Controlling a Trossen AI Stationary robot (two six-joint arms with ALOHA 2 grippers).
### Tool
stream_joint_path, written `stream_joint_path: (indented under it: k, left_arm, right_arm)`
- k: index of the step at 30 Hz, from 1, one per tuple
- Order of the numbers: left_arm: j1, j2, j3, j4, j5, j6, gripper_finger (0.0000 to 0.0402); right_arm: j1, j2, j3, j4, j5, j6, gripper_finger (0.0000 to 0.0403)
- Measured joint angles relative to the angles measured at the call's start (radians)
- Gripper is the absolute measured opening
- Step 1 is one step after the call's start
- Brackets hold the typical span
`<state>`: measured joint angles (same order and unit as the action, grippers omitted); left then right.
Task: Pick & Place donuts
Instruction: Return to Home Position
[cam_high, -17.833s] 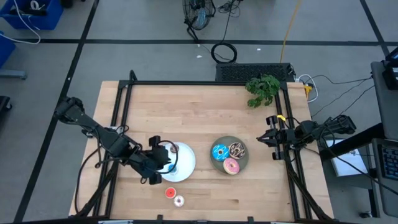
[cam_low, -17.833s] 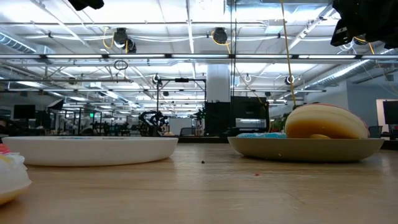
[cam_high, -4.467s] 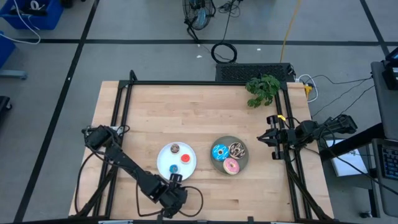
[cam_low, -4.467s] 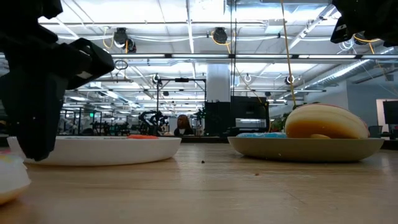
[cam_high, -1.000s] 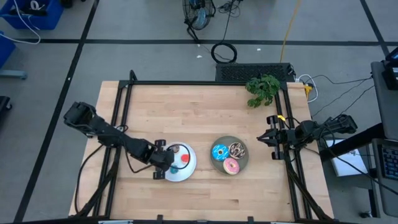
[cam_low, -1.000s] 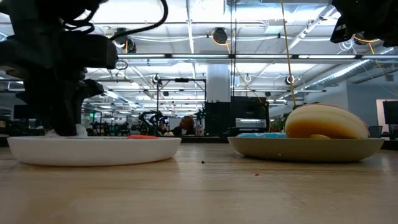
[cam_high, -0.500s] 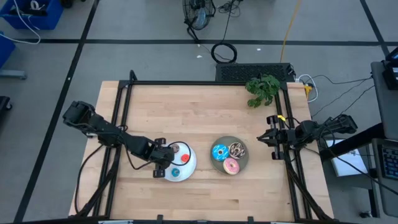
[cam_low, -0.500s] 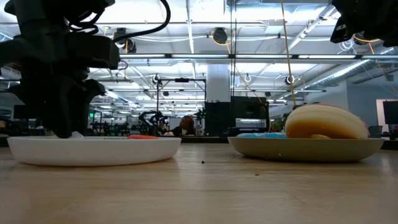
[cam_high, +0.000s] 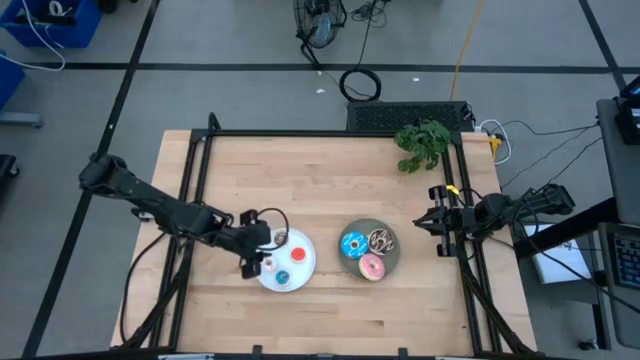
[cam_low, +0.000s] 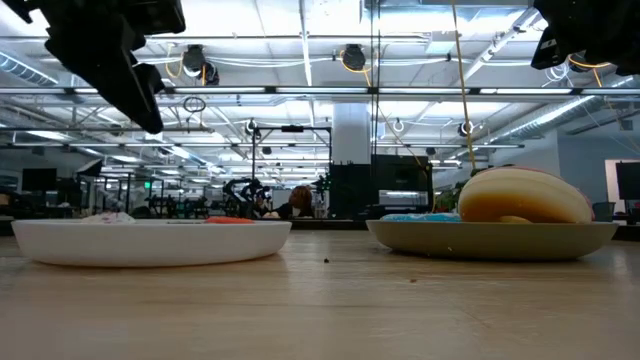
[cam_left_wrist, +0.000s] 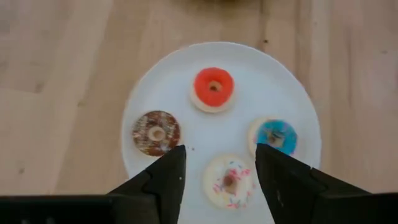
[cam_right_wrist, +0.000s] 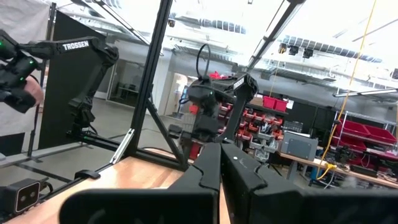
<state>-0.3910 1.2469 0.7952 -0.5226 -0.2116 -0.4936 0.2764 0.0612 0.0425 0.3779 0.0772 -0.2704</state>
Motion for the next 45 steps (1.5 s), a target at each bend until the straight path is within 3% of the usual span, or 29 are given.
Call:
stream_joint_path:
  k: [5,10,14,22,28,31,36,40,45]
  left_arm:
    - [-0.026,-0.005,0.0,-0.001,-0.016,0.062,0.0159]
    - [-0.078,-0.056,0.0,-0.003,-0.021,0.21,0.0077]
    - [-0.089,-0.183,-0.001,-0.007,-0.131,0.282,0.001]
    - [-0.044,-0.593,-0.024,-0.066,-0.345,0.393,0.0004]
    - [-0.035,-0.867,-0.278,0.242,-0.334,0.48,0.0003]
    - [-0.035,-0.945,-0.392,0.427,-0.35,0.474,0.0004]
    - [-0.033,-1.016,-0.596,0.56,-0.362,0.574,0.0003]
    - [-0.018,-1.083,-0.659,0.652,-0.34,0.638,0.0003]
    - [-0.013,-1.166,-0.664,0.546,-0.316,0.683,0.0002]
  right_arm:
    - [0.0,0.0,0.0,0.0,0.0,0.0,0.0]
    - [0.0,0.0,0.0,0.016,0.0,0.022,0.0]
    - [0.0,0.0,0.0,0.015,0.0,0.022,0.0]
    - [0.0,0.0,0.0,0.015,0.005,0.016,0.0]
    - [0.0,0.007,0.0,-0.029,0.005,0.043,0.0]
    - [0.0,0.018,0.0,-0.017,0.045,0.049,0.0]
    - [-0.002,0.029,0.0,0.037,0.29,0.059,0.0]
    - [-0.001,0.03,-0.001,-0.043,0.215,0.024,0.0]
    - [-0.001,0.027,0.0,-0.036,0.158,0.02,0.0]
